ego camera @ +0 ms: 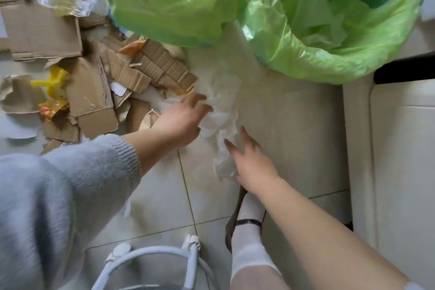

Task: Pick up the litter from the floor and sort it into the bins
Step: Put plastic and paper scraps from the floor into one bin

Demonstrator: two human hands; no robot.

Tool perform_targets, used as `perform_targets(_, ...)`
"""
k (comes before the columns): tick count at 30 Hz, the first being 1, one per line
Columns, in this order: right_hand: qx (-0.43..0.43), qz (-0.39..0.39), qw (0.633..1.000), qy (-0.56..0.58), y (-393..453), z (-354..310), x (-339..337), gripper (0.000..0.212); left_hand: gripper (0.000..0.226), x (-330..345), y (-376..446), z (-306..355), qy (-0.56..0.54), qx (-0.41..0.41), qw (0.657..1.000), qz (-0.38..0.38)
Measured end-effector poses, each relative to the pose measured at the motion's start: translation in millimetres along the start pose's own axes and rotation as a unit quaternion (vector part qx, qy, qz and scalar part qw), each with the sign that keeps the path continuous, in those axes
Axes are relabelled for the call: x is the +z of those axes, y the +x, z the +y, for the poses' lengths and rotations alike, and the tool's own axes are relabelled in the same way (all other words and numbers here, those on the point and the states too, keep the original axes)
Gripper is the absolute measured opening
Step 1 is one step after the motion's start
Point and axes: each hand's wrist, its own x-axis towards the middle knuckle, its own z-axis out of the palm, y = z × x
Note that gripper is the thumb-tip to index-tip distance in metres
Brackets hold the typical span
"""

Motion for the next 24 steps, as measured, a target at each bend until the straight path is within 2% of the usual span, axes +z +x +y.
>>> perform_targets(4, -0.071, 0.061, 0.993, -0.079, 29, 12, 24, 0.094, 0.081, 25, 37, -12, 0.099, 0.076, 0.992, -0.01)
perform_targets(8, -0.067, 0.078, 0.992, -0.08, 41, 15, 37, 0.073, 0.104, 37, 58, -20, 0.186, 0.096, 0.977, -0.045)
perform_targets(10, -0.084, 0.104, 0.987, -0.086, 46, 19, 34, 0.054, 0.096, 38, 65, -19, 0.168, 0.089, 0.982, -0.019)
perform_targets(11, -0.09, 0.103, 0.987, -0.083, 49, 23, 31, 0.045, 0.085, 39, 70, -18, 0.143, 0.088, 0.986, -0.004)
perform_targets(13, -0.078, 0.061, 0.995, 0.027, 57, 29, 25, 0.025, 0.053, 37, 79, -14, 0.093, 0.101, 0.99, 0.021)
perform_targets(15, -0.067, 0.057, 0.988, 0.127, 63, 37, 26, 0.027, 0.033, 33, 84, -9, 0.039, 0.102, 0.993, 0.037)
perform_targets(17, -0.03, 0.094, 0.976, 0.195, 68, 45, 20, 0.038, 0.033, 28, 83, -6, -0.026, 0.095, 0.993, 0.068)
perform_targets(20, -0.003, 0.185, 0.944, 0.275, 68, 48, 0, 0.032, 0.03, 13, 72, -8, -0.085, 0.104, 0.984, 0.121)
perform_targets(24, 0.013, 0.211, 0.898, 0.386, 68, 34, -35, 0.033, 0.039, -15, 39, -21, -0.177, 0.058, 0.967, 0.172)
